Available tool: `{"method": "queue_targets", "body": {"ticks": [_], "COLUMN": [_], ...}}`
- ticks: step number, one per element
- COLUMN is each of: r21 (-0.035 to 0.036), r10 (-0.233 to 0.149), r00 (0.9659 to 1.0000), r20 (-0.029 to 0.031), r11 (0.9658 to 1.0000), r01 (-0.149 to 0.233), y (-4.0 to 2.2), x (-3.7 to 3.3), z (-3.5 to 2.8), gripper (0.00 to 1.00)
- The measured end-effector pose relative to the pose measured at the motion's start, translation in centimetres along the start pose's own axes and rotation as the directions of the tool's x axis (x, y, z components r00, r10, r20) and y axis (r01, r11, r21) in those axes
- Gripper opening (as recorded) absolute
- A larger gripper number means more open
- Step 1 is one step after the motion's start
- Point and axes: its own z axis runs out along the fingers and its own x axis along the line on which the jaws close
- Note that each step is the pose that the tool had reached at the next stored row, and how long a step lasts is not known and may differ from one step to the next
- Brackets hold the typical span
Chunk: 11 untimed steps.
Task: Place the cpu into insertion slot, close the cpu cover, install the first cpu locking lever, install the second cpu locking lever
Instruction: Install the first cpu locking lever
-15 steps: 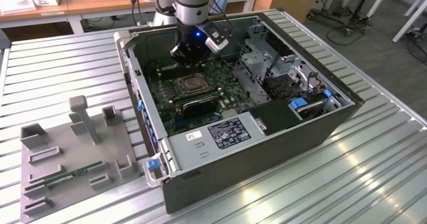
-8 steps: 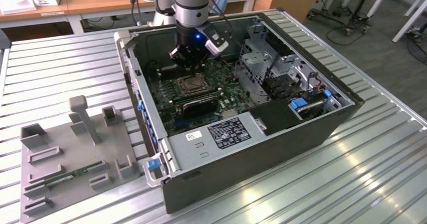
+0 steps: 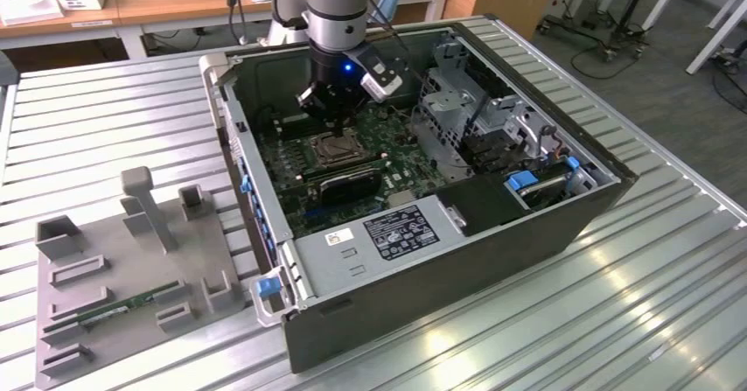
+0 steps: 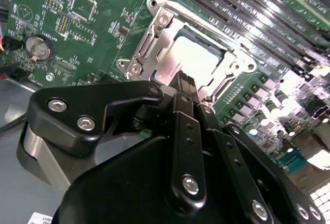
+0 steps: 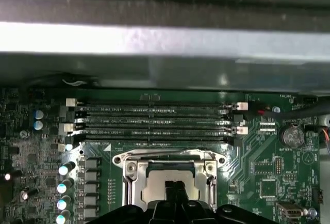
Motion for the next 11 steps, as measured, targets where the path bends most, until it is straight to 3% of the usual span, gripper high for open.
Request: {"method": "queue_targets", "body": {"ticks": [5, 11], "r21": [0.0145, 0.015], "r10": [0.003, 0.003], "r00": [1.0, 1.0], "r20": [-0.0007, -0.0008], "r11": [0.9999, 0.9999], "r01": [-0.003, -0.003], "y": [-0.18, -0.18], "x": [0.0, -0.01], "z": [-0.01, -0.29], "gripper": [0.11, 0.11]}}
